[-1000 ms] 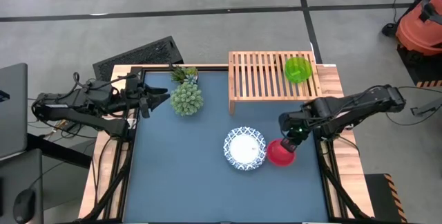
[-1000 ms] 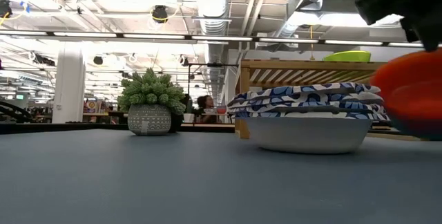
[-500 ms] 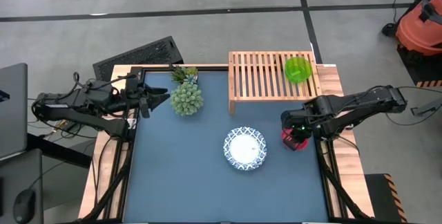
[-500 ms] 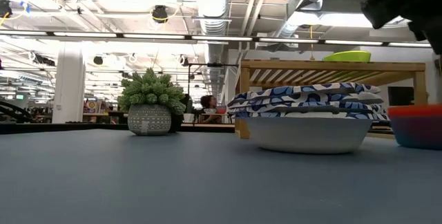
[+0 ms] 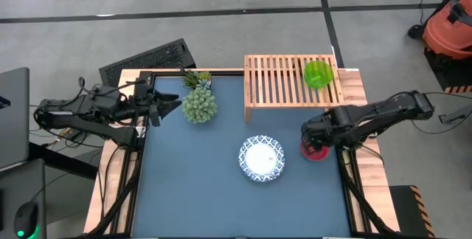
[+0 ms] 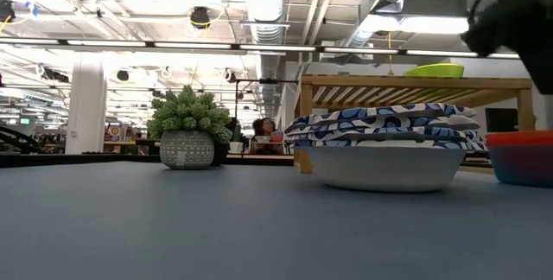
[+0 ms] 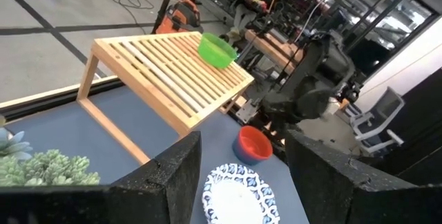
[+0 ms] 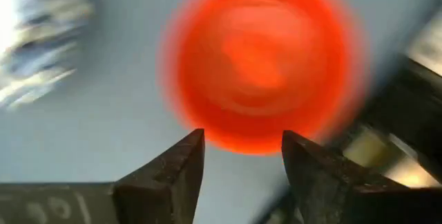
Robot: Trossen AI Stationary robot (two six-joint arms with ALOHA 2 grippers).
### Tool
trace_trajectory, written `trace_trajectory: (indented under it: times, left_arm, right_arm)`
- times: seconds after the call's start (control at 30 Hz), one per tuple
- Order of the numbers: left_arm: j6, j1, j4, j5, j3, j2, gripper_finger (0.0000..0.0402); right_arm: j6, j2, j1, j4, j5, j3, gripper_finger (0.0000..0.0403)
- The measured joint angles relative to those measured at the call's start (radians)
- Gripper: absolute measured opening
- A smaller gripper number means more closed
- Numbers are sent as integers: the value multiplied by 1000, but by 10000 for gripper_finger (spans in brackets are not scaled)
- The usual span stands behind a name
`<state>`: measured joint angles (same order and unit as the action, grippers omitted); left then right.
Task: Place and stack bowls onto a shelf
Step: Stack the red bowl on top of the green bowl on the shelf
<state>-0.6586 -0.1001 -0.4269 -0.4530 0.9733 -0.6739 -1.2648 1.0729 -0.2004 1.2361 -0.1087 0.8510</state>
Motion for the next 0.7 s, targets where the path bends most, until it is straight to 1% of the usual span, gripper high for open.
trace_trajectory:
  times: [0.07,0.13,0.37,0.7]
  left_arm:
    - [0,0,-19,0,0,0,197]
    - [-2,0,-25,0,0,0,197]
    - [-9,0,-33,0,0,0,197]
    - [-12,0,-33,0,0,0,197]
  right_arm:
    - [127,0,-44,-131,-2,-2,220]
    - [200,17,-80,-204,2,-1,215]
    - [309,131,-110,-89,2,-2,200]
    - [448,236,-105,-97,1,-2,198]
